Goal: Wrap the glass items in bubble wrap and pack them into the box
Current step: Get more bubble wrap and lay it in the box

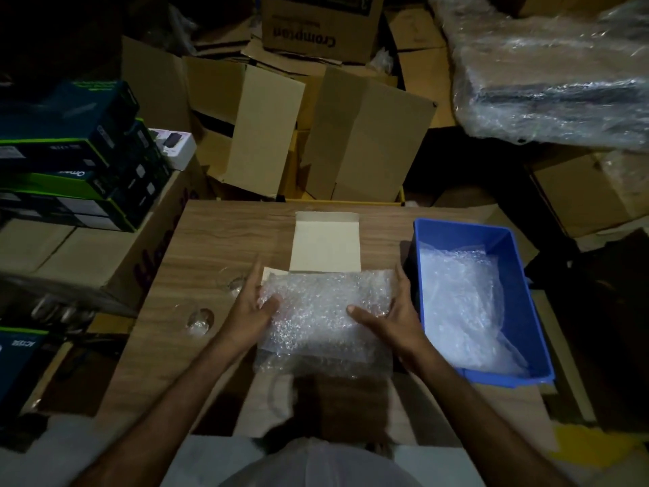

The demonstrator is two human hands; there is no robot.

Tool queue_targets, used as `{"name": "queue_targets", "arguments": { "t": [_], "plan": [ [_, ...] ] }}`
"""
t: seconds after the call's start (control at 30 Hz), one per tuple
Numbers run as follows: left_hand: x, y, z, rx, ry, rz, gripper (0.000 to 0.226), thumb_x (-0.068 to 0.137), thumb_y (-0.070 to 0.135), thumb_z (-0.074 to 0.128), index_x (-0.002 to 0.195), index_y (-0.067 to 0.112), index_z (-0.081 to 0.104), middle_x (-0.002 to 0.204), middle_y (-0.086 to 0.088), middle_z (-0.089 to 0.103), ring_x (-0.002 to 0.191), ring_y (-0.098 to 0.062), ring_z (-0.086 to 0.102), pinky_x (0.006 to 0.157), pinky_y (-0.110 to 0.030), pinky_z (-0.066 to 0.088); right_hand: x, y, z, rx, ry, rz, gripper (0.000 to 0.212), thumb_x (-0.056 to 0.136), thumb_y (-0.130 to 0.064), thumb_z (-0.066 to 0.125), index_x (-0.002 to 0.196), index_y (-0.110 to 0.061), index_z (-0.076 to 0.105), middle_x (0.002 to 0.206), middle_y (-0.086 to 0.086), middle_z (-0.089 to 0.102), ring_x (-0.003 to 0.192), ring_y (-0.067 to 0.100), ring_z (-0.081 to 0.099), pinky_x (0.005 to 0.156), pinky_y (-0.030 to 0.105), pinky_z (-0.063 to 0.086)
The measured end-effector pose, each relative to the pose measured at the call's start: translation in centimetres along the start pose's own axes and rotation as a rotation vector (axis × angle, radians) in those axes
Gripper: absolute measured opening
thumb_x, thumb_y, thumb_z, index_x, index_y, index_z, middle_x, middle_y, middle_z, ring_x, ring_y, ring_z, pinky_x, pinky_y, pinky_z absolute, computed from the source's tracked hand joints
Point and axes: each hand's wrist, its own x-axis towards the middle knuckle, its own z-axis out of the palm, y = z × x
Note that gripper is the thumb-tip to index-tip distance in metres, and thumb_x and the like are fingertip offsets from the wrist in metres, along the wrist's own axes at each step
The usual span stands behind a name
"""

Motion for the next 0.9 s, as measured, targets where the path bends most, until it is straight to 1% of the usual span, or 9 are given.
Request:
{"name": "queue_targets", "arguments": {
  "t": [0.07, 0.17, 0.27, 0.33, 0.4, 0.57, 0.7, 0.8, 0.9],
  "plan": [
    [0.2, -0.6, 0.2, 0.105, -0.019, 0.068, 0.065, 0.100, 0.004, 0.056, 0.143, 0.049, 0.037, 0.161, 0.004, 0.030, 0.143, -0.012, 0.037, 0.086, -0.013, 0.052, 0.2, 0.5, 0.3, -0.119, -0.019, -0.096, 0.122, 0.066, -0.041, 0.094, 0.154, -0.055, 0.011, 0.168, -0.010, 0.014, 0.148, 0.017, 0.026, 0.116, 0.049, 0.034],
    [0.6, -1.2, 0.0, 0.173, -0.088, 0.051, 0.054, 0.092, 0.016, 0.072, 0.139, 0.035, 0.053, 0.152, 0.005, 0.046, 0.140, -0.006, 0.043, 0.110, -0.023, 0.042, 1.0, 1.3, 0.3, -0.330, -0.065, -0.150, 0.099, 0.071, -0.038, 0.090, 0.152, -0.046, 0.033, 0.162, -0.010, 0.030, 0.144, 0.011, 0.032, 0.116, 0.038, 0.036],
    [1.2, -1.7, -0.4, 0.372, -0.181, 0.053, 0.077, 0.079, 0.022, 0.085, 0.145, 0.035, 0.050, 0.145, 0.008, 0.040, 0.134, 0.008, 0.037, 0.110, -0.015, 0.032, 2.0, 2.0, 0.1, -0.596, -0.128, -0.165, 0.072, 0.072, -0.054, 0.082, 0.138, -0.050, 0.051, 0.149, -0.006, 0.048, 0.134, 0.010, 0.047, 0.109, 0.028, 0.044],
    [2.0, -2.0, -0.4, 0.541, -0.230, 0.050, 0.079, 0.081, 0.019, 0.084, 0.146, 0.042, 0.046, 0.141, 0.004, 0.036, 0.136, -0.003, 0.034, 0.111, -0.019, 0.031, 2.9, 2.3, 0.3, -0.768, -0.140, -0.177, 0.062, 0.079, -0.057, 0.073, 0.137, -0.044, 0.055, 0.140, -0.002, 0.054, 0.123, 0.007, 0.050, 0.105, 0.025, 0.041],
    [3.0, -2.4, 0.1, 0.658, -0.233, 0.049, 0.079, 0.083, 0.018, 0.082, 0.148, 0.043, 0.044, 0.140, 0.002, 0.034, 0.143, -0.016, 0.032, 0.117, -0.031, 0.032, 3.8, 2.3, 0.7, -0.859, -0.142, -0.174, 0.054, 0.087, -0.038, 0.076, 0.137, -0.040, 0.055, 0.137, 0.003, 0.053, 0.114, 0.012, 0.058, 0.103, 0.027, 0.043],
    [5.9, -2.7, 1.5, 0.893, -0.164, 0.082, 0.080, 0.083, 0.026, 0.082, 0.152, 0.022, 0.043, 0.151, -0.004, 0.032, 0.139, -0.024, 0.043, 0.114, -0.038, 0.040, 6.1, 2.3, 1.6, -0.991, -0.115, -0.092, 0.066, 0.089, -0.024, 0.077, 0.148, -0.027, 0.047, 0.151, 0.011, 0.033, 0.115, 0.025, 0.061, 0.099, 0.033, 0.052],
    [7.5, -2.9, 2.0, 1.128, -0.238, 0.095, 0.087, 0.079, 0.042, 0.083, 0.151, 0.020, 0.040, 0.160, -0.004, 0.022, 0.133, -0.027, 0.051, 0.101, -0.039, 0.049, 7.6, 2.9, 2.2, -1.254, -0.159, -0.157, 0.075, 0.084, -0.024, 0.081, 0.147, -0.013, 0.042, 0.151, 0.020, 0.033, 0.109, 0.032, 0.065, 0.086, 0.035, 0.054],
    [8.0, -3.1, 2.4, 1.266, -0.286, 0.117, 0.085, 0.078, 0.043, 0.083, 0.147, 0.018, 0.040, 0.156, -0.006, 0.024, 0.123, -0.032, 0.057, 0.094, -0.041, 0.052, 8.4, 3.2, 2.6, -1.395, -0.189, -0.163, 0.069, 0.083, -0.031, 0.081, 0.138, -0.009, 0.046, 0.154, 0.022, 0.032, 0.099, 0.031, 0.067, 0.072, 0.034, 0.051],
    [8.4, -3.7, 2.9, 1.428, -0.298, 0.149, 0.083, 0.073, 0.046, 0.085, 0.139, 0.014, 0.046, 0.142, -0.009, 0.035, 0.116, -0.031, 0.055, 0.092, -0.041, 0.050, 9.3, 3.5, 2.7, -1.557, -0.229, -0.218, 0.062, 0.081, -0.047, 0.077, 0.126, -0.011, 0.055, 0.142, 0.019, 0.045, 0.102, 0.031, 0.063, 0.081, 0.039, 0.050]
  ]
}}
